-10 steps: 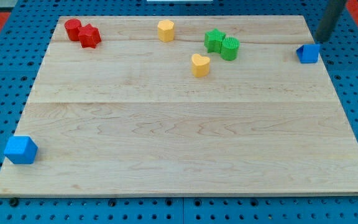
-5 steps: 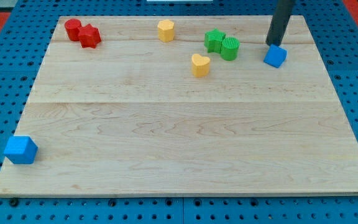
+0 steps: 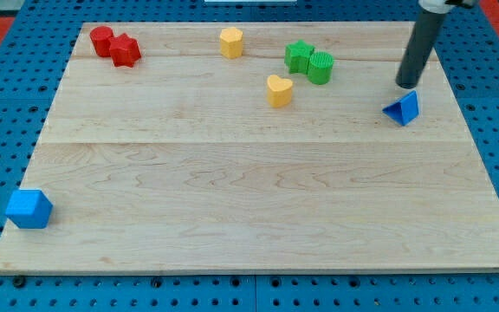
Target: Move the blue triangle to the bottom right
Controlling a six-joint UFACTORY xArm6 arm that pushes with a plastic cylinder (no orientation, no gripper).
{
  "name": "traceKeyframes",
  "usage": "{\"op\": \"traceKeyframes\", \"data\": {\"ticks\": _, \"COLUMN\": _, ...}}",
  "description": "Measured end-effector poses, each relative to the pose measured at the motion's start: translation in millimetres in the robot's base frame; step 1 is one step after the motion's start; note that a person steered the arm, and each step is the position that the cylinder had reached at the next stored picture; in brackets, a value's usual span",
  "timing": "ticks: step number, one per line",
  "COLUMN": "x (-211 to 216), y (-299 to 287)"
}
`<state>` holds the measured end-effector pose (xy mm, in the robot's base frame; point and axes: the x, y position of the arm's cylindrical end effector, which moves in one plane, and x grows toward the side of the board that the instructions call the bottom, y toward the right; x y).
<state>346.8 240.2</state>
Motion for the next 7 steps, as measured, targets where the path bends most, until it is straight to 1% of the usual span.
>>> {"op": "traceKeyframes", "data": {"ticks": 1, "x": 47.3, "y": -5.2}}
{"op": "traceKeyframes", "data": {"ticks": 2, "x": 32.0, "y": -20.1}}
{"op": "traceKeyframes", "data": {"ticks": 3, "x": 7.9, "y": -31.8}}
{"op": "traceKeyframes", "data": {"ticks": 4, "x": 27.6, "y": -73.5}}
{"op": "traceKeyframes", "data": {"ticks": 5, "x": 82.8, "y": -37.6}}
{"op": "traceKeyframes", "data": {"ticks": 6, "x": 109.6, "y": -42.0}}
{"op": "traceKeyframes", "data": {"ticks": 7, "x": 69.4, "y": -40.9}}
